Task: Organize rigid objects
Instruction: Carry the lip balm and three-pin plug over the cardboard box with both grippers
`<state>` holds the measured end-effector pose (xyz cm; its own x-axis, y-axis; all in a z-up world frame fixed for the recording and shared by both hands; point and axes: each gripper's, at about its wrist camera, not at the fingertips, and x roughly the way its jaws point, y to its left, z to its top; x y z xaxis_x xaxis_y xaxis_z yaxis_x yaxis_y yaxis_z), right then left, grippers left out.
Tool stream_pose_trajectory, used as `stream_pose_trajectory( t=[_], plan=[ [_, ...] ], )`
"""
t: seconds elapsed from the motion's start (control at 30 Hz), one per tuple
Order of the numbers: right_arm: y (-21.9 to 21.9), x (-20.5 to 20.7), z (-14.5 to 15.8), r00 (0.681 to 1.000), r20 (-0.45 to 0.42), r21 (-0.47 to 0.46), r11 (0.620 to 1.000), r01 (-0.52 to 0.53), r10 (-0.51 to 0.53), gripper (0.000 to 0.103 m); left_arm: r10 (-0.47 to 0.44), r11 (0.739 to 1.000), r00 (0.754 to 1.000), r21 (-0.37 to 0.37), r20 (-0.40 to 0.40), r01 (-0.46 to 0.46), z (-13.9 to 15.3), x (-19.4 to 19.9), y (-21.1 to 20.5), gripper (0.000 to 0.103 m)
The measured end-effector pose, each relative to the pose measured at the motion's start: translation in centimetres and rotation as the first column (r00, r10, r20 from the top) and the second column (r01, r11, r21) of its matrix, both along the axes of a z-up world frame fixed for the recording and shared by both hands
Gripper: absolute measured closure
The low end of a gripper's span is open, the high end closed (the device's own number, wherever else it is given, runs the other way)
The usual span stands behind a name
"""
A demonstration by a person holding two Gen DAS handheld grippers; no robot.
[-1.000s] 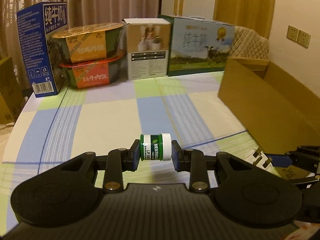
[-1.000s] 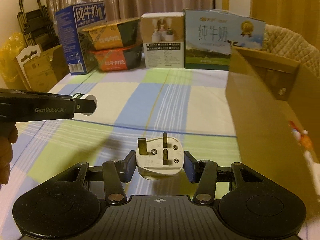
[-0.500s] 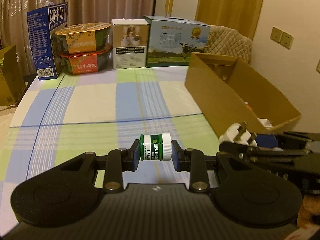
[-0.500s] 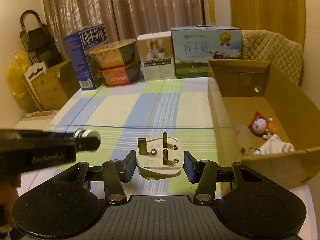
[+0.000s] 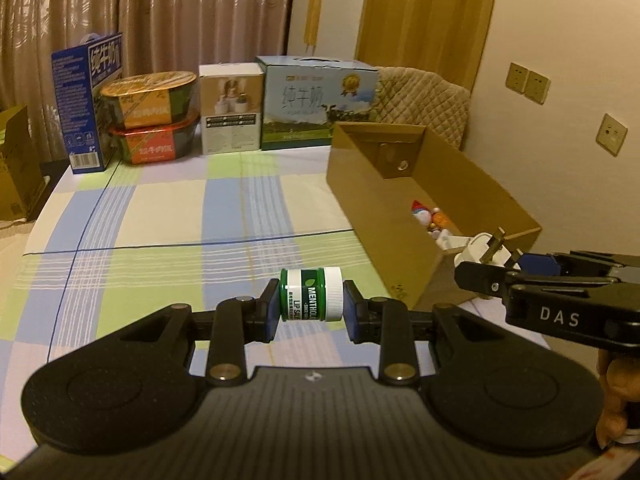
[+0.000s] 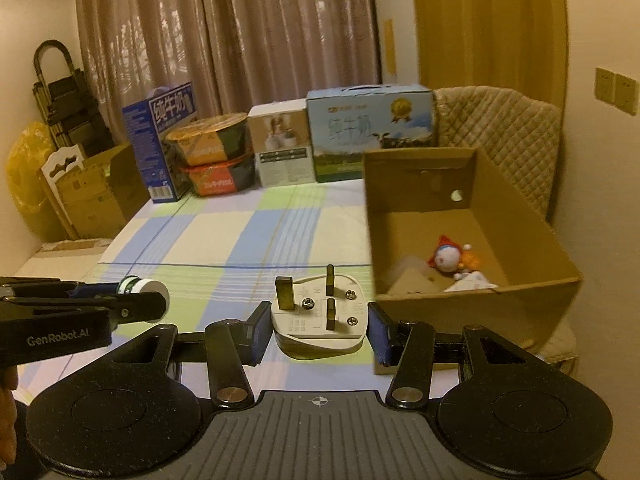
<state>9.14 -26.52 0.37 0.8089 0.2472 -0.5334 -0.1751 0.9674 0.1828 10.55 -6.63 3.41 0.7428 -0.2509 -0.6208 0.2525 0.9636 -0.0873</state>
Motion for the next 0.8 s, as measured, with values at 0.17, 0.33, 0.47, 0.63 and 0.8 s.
stream_pose_trajectory(
  t=[0.17, 0.33, 0.47, 0.63, 0.8],
  plan=[
    [-1.7, -1.4, 0.3, 1.0, 0.002, -0.012, 0.999, 0.03, -0.03, 0.057, -0.03, 0.999, 0.999, -0.013, -0.014, 0.029, -0.1, -0.8, -1.8, 0.076],
    [-3.8, -2.3, 0.3, 0.997, -0.005, -0.031, 0.996, 0.08, -0.08, 0.057, -0.069, 0.997, 0.997, -0.019, -0.019, 0.069, -0.1, -1.0, -3.7, 0.076],
    [-5.6, -2.4, 0.2, 0.992, -0.015, -0.043, 0.992, 0.121, -0.122, 0.057, -0.102, 0.995, 0.995, -0.02, -0.015, 0.102, 0.0, -0.8, -5.3, 0.076],
    [-7.4, -2.5, 0.3, 0.988, -0.019, -0.04, 0.988, 0.151, -0.152, 0.057, -0.139, 0.99, 0.99, -0.016, -0.015, 0.139, 0.0, -0.6, -7.1, 0.076],
    [-8.5, -2.3, 0.4, 0.985, -0.017, -0.038, 0.985, 0.168, -0.169, 0.057, -0.164, 0.986, 0.986, -0.007, -0.016, 0.164, 0.1, 0.0, -8.5, 0.076]
  ],
)
